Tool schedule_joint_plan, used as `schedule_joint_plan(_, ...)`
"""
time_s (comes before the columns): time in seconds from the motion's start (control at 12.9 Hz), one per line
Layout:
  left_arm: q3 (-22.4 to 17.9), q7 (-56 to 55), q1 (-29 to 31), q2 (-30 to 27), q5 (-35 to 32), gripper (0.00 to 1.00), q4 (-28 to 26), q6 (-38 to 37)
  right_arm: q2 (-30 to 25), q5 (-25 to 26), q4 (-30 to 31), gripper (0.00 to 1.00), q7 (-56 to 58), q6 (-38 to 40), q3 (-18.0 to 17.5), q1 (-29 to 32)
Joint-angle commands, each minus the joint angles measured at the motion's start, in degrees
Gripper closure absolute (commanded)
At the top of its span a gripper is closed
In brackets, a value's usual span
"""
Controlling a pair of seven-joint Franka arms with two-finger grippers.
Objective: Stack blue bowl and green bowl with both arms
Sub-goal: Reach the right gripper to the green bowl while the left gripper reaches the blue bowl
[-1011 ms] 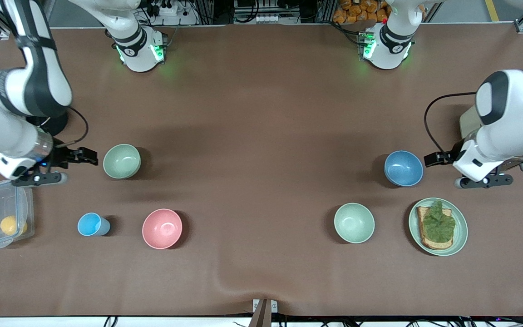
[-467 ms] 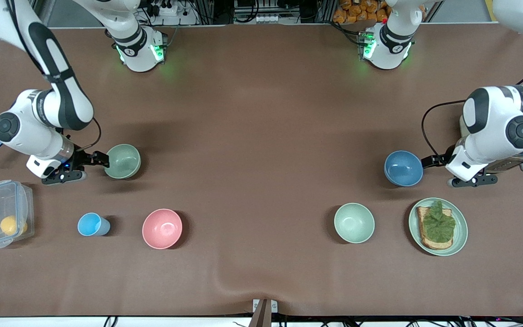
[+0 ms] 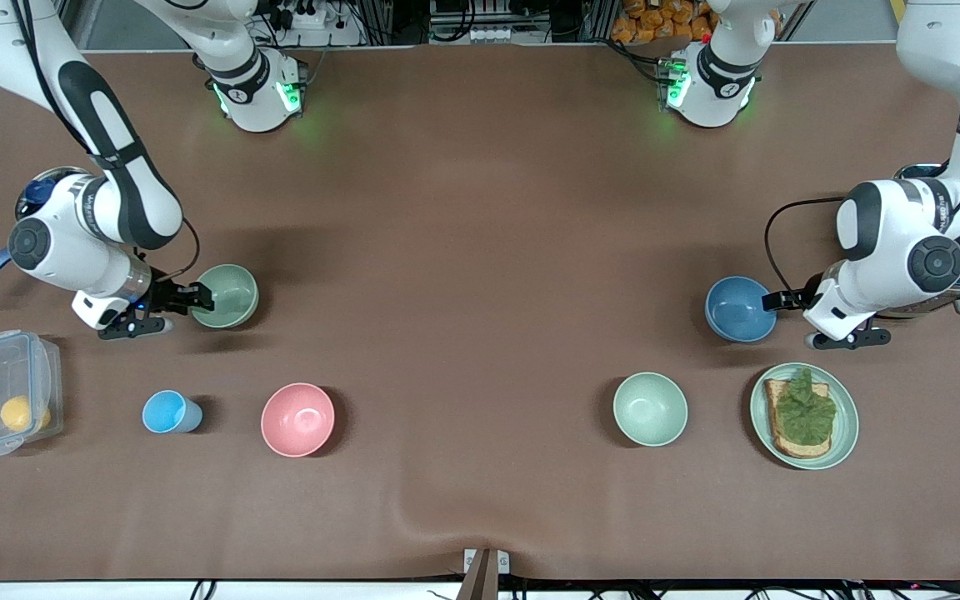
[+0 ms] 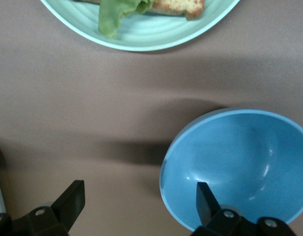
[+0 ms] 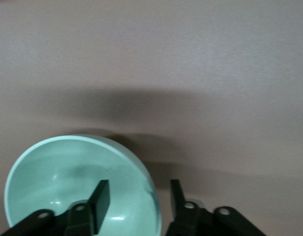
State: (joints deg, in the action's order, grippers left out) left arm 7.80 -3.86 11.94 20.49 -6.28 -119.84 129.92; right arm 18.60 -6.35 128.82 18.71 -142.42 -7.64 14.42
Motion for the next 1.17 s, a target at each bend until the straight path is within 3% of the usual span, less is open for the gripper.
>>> schedule_joint_plan(0.0, 0.55, 0.43, 0.36, 1.57, 0.56, 0.03, 0.74, 0.33, 0.11, -1.12, 0.65, 1.00, 0.88, -0.84, -0.10, 0.08)
schedule_joint_plan(0.31, 0.63, 0.43, 0.01, 2.89, 0.74, 0.18, 1.18, 0.77, -0.58, -1.12, -0.05, 1.00, 0.45, 1.34, -0.27, -0.70)
schedule_joint_plan(0.47, 0.63, 0.43, -0.34, 3.16, 2.05, 0.26, 1.27, 0.77, -0.67, -1.29, -3.29, 1.00, -1.04, 7.74, -0.27, -1.67)
schedule_joint_plan(0.54, 0.63, 0.43, -0.43, 3.24, 2.15, 0.36, 1.27, 0.77, -1.28, -1.29, -4.88, 1.00, -4.53, 11.51, -0.97, -1.94)
schedule_joint_plan(0.7, 0.81, 0.35, -0.60, 3.68, 2.15, 0.38, 1.36, 0.77, -3.65, -1.29, -6.91, 1.00, -14.10, 16.81, -2.82, -4.21)
schedule_joint_plan(0.93, 1.25, 0.43, -0.52, 4.39, 2.23, 0.75, 2.15, 0.77, -6.90, -1.29, -7.09, 1.00, -26.22, 17.44, -3.70, -10.18)
schedule_joint_plan(1.09, 1.25, 0.35, -0.52, 4.47, 2.23, 0.99, 2.15, 0.77, -7.62, -1.38, -9.62, 1.00, -43.06, 17.53, -3.53, -19.21)
